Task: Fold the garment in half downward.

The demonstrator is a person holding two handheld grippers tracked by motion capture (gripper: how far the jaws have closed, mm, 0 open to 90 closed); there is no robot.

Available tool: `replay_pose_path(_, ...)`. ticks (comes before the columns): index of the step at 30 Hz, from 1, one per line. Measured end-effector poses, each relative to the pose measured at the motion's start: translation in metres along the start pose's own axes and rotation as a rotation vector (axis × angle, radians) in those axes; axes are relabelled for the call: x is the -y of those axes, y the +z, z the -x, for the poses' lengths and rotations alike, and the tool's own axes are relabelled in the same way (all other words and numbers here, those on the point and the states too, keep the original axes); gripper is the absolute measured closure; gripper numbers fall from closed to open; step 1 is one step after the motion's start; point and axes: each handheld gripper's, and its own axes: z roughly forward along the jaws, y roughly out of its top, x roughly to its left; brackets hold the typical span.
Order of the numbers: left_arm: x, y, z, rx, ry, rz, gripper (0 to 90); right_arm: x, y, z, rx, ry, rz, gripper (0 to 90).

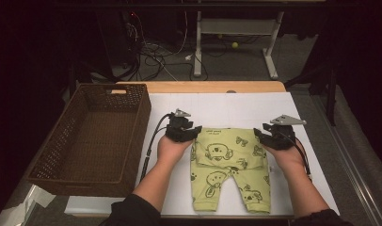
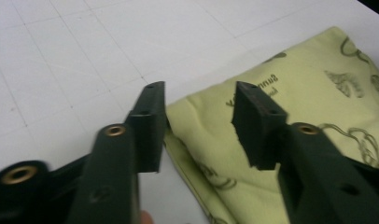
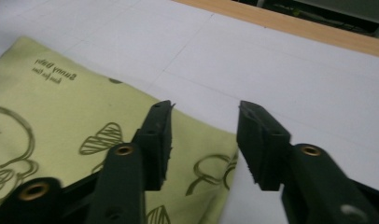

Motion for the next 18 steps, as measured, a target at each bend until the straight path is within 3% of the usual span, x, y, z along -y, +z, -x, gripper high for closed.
replay_pose_path(2, 0.005, -0.009, 0.002, 0.0, -0.001, 0.006, 43.3, 0.007, -0.006, -0.002, 0.001, -0.014, -0.007, 50.5)
replay_pose_path(4, 0.013, -0.017, 0.005, 0.03, -0.006, 0.013, 40.5, 0.016, -0.013, -0.002, -0.003, -0.012, -0.006, 49.8)
replay_pose_path(6, 0.022, -0.023, 0.012, 0.045, 0.025, 0.003, 37.7, 0.027, -0.022, -0.004, -0.023, -0.001, 0.008, 49.8)
replay_pose_path(8, 0.033, -0.027, 0.02, 0.063, 0.06, -0.013, 36.8, 0.035, -0.03, -0.007, -0.033, -0.019, 0.015, 50.3)
replay_pose_path(10, 0.047, -0.029, 0.029, 0.114, 0.078, -0.027, 36.9, 0.045, -0.038, -0.012, -0.056, -0.022, 0.024, 51.3)
replay_pose_path(13, 0.063, -0.029, 0.042, 0.144, 0.124, -0.055, 38.3, 0.06, -0.046, -0.021, -0.075, -0.049, 0.013, 54.2)
replay_pose_path(15, 0.073, -0.028, 0.052, 0.141, 0.168, -0.076, 40.5, 0.068, -0.05, -0.026, -0.089, -0.059, 0.016, 56.4)
replay_pose_path(18, 0.077, -0.026, 0.059, 0.125, 0.21, -0.098, 43.2, 0.075, -0.053, -0.028, -0.109, -0.054, 0.002, 58.5)
